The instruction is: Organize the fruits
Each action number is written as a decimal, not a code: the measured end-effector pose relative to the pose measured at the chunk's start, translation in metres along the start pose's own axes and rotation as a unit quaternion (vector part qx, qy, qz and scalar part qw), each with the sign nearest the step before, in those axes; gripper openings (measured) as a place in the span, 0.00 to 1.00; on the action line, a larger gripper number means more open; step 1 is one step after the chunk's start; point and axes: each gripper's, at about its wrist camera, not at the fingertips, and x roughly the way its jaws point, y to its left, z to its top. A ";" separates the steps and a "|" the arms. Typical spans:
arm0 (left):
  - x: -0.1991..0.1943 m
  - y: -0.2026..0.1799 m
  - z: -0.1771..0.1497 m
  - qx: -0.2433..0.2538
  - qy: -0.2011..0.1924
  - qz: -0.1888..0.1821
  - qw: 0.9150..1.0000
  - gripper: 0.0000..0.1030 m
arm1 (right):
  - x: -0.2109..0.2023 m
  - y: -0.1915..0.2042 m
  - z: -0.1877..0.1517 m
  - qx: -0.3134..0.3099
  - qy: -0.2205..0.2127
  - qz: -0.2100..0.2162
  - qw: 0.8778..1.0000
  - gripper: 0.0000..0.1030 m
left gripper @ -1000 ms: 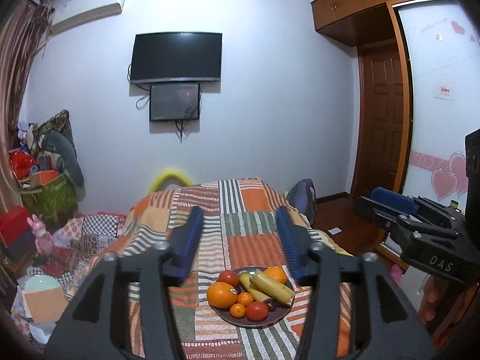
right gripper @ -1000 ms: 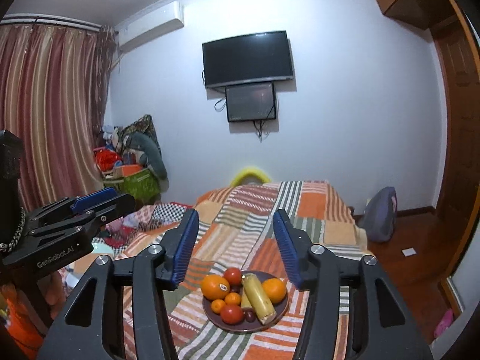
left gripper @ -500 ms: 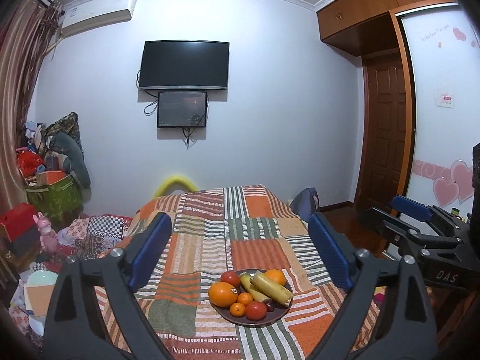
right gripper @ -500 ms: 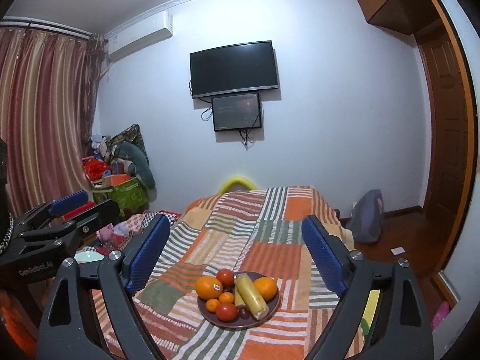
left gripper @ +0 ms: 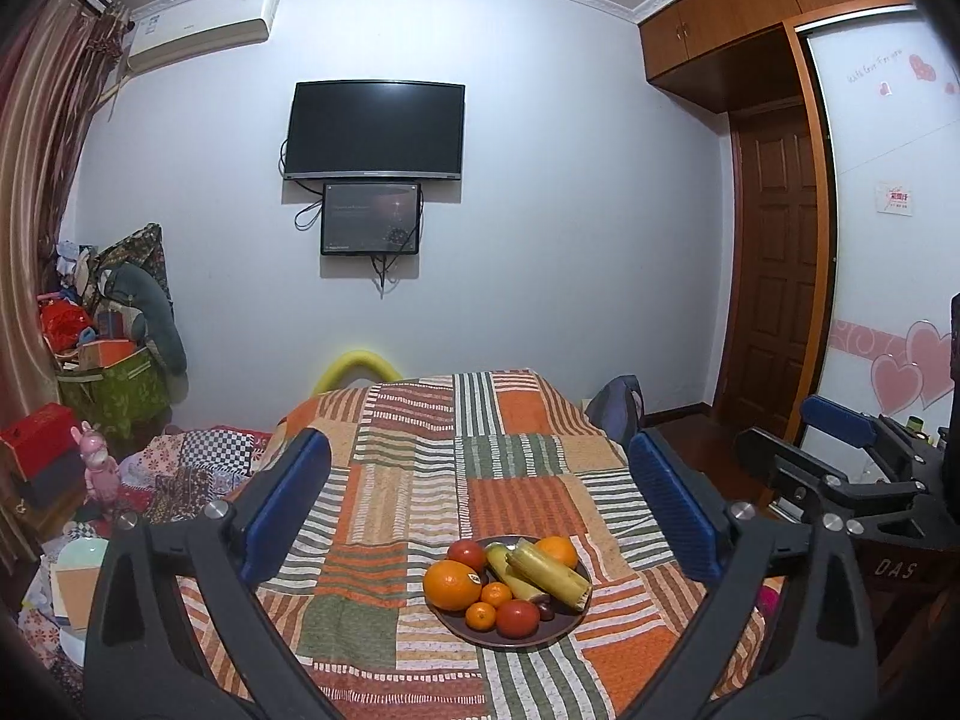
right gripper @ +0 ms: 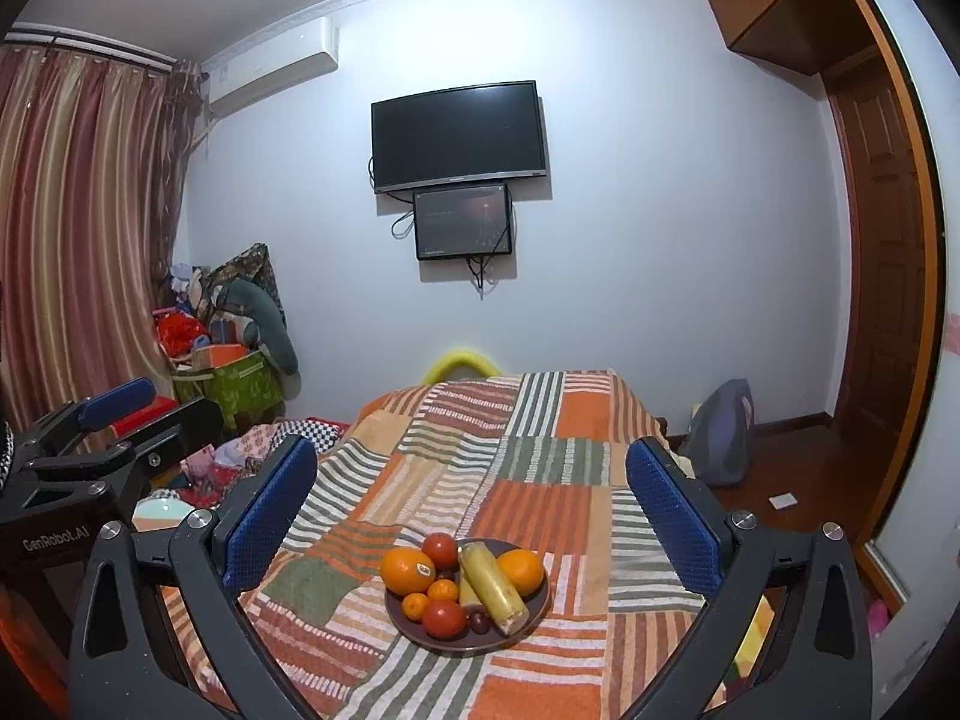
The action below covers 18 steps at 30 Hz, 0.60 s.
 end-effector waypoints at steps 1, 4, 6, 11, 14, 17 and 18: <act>0.000 -0.001 0.000 0.000 0.000 0.001 1.000 0.98 | 0.001 0.000 0.001 0.001 0.000 0.000 1.000 1.00; 0.000 -0.002 -0.001 0.000 -0.001 0.001 1.000 0.99 | 0.001 0.000 0.002 0.000 0.001 0.000 1.000 1.00; 0.000 -0.002 -0.001 0.000 0.000 0.000 1.000 0.99 | 0.001 0.000 0.002 0.001 0.000 -0.001 1.000 1.00; 0.000 -0.002 -0.001 0.000 0.001 0.000 1.000 1.00 | -0.001 -0.001 0.002 0.002 -0.001 -0.001 1.000 1.00; 0.000 -0.002 -0.001 0.000 0.003 0.000 1.000 1.00 | -0.001 -0.002 0.002 0.005 -0.003 -0.002 1.000 1.00; 0.001 -0.002 -0.001 -0.001 0.003 0.002 1.000 1.00 | -0.002 -0.002 0.002 0.007 -0.003 -0.002 1.000 1.00; 0.001 -0.002 -0.001 -0.001 0.004 0.002 1.000 1.00 | -0.003 -0.002 0.002 0.007 -0.003 -0.001 1.000 1.00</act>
